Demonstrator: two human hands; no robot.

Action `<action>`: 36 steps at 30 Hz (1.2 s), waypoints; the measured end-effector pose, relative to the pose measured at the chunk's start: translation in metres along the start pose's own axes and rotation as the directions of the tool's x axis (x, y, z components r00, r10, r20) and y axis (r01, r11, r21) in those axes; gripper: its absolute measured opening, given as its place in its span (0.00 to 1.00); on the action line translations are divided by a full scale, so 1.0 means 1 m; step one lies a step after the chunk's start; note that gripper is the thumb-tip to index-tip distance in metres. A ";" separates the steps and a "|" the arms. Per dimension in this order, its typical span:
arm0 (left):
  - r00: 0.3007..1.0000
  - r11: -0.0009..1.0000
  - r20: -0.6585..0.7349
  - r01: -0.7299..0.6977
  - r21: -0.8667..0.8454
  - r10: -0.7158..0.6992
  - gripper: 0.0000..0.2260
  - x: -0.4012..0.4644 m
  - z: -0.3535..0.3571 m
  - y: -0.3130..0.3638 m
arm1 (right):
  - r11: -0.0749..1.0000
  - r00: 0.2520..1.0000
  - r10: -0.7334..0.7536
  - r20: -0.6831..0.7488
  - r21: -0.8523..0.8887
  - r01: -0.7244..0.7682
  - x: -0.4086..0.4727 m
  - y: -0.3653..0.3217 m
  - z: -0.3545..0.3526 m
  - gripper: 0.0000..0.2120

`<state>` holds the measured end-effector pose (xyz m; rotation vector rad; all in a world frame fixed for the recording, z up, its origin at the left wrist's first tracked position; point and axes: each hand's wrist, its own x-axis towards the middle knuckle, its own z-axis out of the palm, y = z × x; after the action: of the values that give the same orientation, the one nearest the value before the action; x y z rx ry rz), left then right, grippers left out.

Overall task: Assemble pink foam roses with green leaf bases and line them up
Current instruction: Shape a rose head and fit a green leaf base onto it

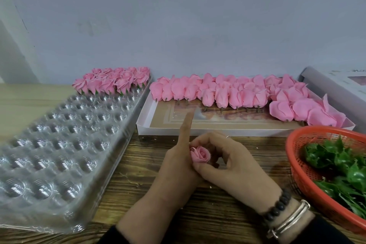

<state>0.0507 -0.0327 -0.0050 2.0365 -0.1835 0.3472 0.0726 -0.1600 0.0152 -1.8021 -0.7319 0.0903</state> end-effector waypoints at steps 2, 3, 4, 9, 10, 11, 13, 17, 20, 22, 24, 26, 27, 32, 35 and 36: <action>1.000 1.000 0.009 -0.009 0.009 0.009 0.42 0.000 0.001 -0.001 | 1.000 1.000 0.000 0.003 0.004 0.000 0.000 0.001 0.000 0.09; 1.000 1.000 0.007 -0.016 0.014 0.015 0.42 0.000 0.001 -0.002 | 1.000 1.000 -0.003 -0.001 0.002 0.003 -0.001 0.002 0.000 0.08; 1.000 1.000 0.004 -0.021 0.012 0.020 0.43 0.001 0.001 -0.002 | 1.000 1.000 -0.007 -0.008 0.000 0.007 -0.001 0.003 0.000 0.08; 1.000 0.993 -0.019 0.016 -0.116 -0.018 0.44 0.001 0.002 -0.004 | 1.000 0.996 -0.008 -0.094 0.004 0.008 0.002 0.007 0.000 0.07; 0.999 0.992 -0.017 0.038 -0.117 -0.040 0.43 0.001 0.002 -0.004 | 1.000 0.993 0.002 -0.122 0.030 0.002 0.002 0.008 -0.001 0.08; 0.998 0.993 -0.006 0.058 -0.098 -0.059 0.39 0.001 0.003 -0.005 | 0.998 0.990 0.012 -0.143 0.060 -0.003 0.003 0.008 -0.003 0.09; 0.996 0.995 0.032 0.082 -0.058 -0.080 0.29 0.001 0.004 -0.005 | 0.997 0.989 0.007 -0.147 0.083 0.005 0.003 0.007 -0.005 0.08; 0.996 0.996 0.033 0.088 -0.032 -0.087 0.13 0.001 0.004 -0.008 | 0.980 0.990 -0.126 -0.064 -0.162 0.114 0.000 0.004 0.002 0.06; 0.993 0.987 0.082 0.094 -0.132 -0.083 0.06 -0.001 0.006 -0.002 | 0.924 0.972 -0.235 0.017 -0.305 0.229 -0.001 0.001 0.005 0.08; 0.987 0.985 0.140 0.097 -0.140 -0.077 0.11 -0.002 0.005 0.000 | 0.881 0.954 -0.294 0.052 -0.372 0.292 -0.002 0.000 0.006 0.04; 0.979 0.994 0.195 0.075 -0.079 -0.058 0.17 -0.003 0.002 0.004 | 0.861 0.944 -0.323 0.062 -0.394 0.321 -0.003 0.001 0.005 0.05; 0.974 0.996 0.222 0.062 -0.062 -0.047 0.17 -0.001 -0.001 0.006 | 0.886 0.945 -0.327 0.017 -0.341 0.313 -0.004 0.002 0.006 0.06; 0.977 0.994 0.206 0.078 -0.082 -0.060 0.16 -0.001 -0.001 0.006 | 0.916 0.949 -0.310 -0.052 -0.282 0.284 -0.004 0.003 0.006 0.07; 0.985 0.991 0.162 0.084 -0.104 -0.066 0.09 -0.001 0.008 0.004 | 0.979 0.887 -0.132 -0.442 0.080 0.186 0.002 0.005 0.004 0.09; 0.983 0.990 0.181 0.031 -0.135 -0.006 0.09 -0.001 0.009 -0.001 | 0.982 0.907 -0.150 -0.393 0.046 0.182 0.003 0.001 0.011 0.10; 0.985 0.994 0.172 0.003 -0.105 0.016 0.09 -0.001 0.010 0.001 | 0.984 0.920 -0.157 -0.359 0.017 0.175 0.002 0.000 0.014 0.11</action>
<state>0.0506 -0.0420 -0.0085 1.9618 -0.3092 0.1606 0.0682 -0.1467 0.0110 -1.6420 -0.6106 -0.3234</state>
